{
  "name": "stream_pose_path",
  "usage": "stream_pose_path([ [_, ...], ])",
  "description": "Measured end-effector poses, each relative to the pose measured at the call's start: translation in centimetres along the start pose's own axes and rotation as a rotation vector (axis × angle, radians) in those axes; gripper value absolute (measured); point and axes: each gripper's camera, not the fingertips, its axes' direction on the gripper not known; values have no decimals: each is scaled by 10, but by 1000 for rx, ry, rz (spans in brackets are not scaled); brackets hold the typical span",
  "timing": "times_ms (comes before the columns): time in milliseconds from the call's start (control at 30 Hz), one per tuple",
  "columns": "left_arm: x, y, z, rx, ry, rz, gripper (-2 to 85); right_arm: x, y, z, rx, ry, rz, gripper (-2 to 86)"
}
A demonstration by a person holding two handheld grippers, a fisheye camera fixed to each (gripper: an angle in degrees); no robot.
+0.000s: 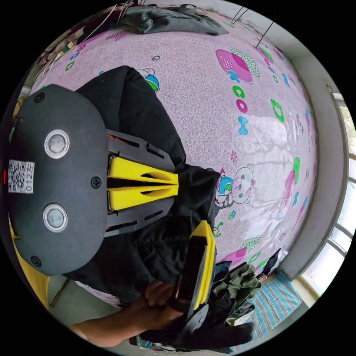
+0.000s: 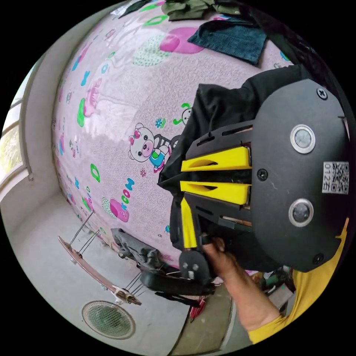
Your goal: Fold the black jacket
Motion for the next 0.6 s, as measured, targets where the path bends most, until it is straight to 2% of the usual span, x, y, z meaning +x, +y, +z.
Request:
stream_pose_path([
  [67, -2, 3, -2, 35, 37, 1, -2, 6, -22, 8, -47, -51, 27, 63],
  [233, -3, 1, -11, 44, 85, -11, -2, 1, -68, 28, -177, -35, 28, 55],
  [333, 3, 4, -37, 102, -4, 1, -2, 0, -82, 38, -242, 16, 41, 38],
  [400, -2, 8, -47, 126, -53, -39, -2, 1, -86, 39, -237, 4, 39, 28],
  [500, -25, 10, -42, 68, -72, -163, -2, 11, -82, 30, -152, -5, 121, 15],
  [600, -42, 16, -37, 69, 10, -233, -2, 24, -67, 25, -73, -9, 244, 9],
])
